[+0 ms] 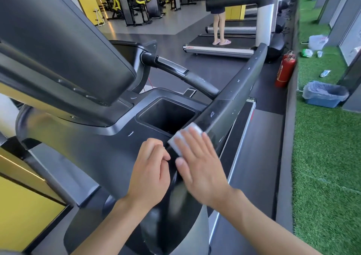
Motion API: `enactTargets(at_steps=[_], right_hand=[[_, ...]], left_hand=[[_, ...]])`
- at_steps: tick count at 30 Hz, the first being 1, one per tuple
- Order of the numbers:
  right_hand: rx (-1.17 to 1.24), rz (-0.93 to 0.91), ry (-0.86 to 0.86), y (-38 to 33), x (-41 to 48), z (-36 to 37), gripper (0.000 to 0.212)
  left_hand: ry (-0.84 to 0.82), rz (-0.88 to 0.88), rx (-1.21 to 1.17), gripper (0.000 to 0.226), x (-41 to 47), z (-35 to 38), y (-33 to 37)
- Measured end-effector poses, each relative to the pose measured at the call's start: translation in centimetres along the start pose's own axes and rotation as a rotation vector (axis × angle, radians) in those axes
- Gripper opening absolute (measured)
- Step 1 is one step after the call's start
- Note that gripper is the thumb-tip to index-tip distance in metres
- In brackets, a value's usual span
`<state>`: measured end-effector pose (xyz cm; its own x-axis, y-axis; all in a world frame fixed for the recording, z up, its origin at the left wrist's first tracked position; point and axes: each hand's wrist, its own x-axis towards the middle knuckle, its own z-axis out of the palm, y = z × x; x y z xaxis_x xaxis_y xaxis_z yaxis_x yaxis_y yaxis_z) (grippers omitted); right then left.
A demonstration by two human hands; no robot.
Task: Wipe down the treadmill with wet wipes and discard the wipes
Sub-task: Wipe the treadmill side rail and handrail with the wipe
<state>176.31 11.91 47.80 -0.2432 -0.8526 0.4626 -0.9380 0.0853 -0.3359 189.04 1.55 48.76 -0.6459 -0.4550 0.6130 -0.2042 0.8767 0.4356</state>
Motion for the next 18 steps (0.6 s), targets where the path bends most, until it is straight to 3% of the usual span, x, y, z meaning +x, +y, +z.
enactTargets(at_steps=[4, 9, 13, 15, 18], right_hand=[[-0.050, -0.128, -0.069, 1.0, 0.0, -0.8, 0.048], [-0.096, 0.132, 0.030, 4.5, 3.4, -0.7, 0.053], [-0.021, -0.113, -0.056, 1.2, 0.1, -0.3, 0.052], [0.011, -0.143, -0.058, 1.7, -1.3, 0.4, 0.058], [0.119, 0.098, 0.074, 3.9, -1.0, 2.0, 0.060]], left_hand=[[0.002, 0.016, 0.008, 0.019, 0.1, 0.0, 0.1], [-0.026, 0.063, 0.077, 0.017, 1.0, -0.3, 0.2], [-0.003, 0.051, 0.055, 0.018, 3.4, -0.3, 0.7], [-0.012, 0.030, 0.012, 0.021, 4.7, -0.1, 1.2], [-0.088, 0.028, -0.001, 0.025, 6.1, 0.7, 1.6]])
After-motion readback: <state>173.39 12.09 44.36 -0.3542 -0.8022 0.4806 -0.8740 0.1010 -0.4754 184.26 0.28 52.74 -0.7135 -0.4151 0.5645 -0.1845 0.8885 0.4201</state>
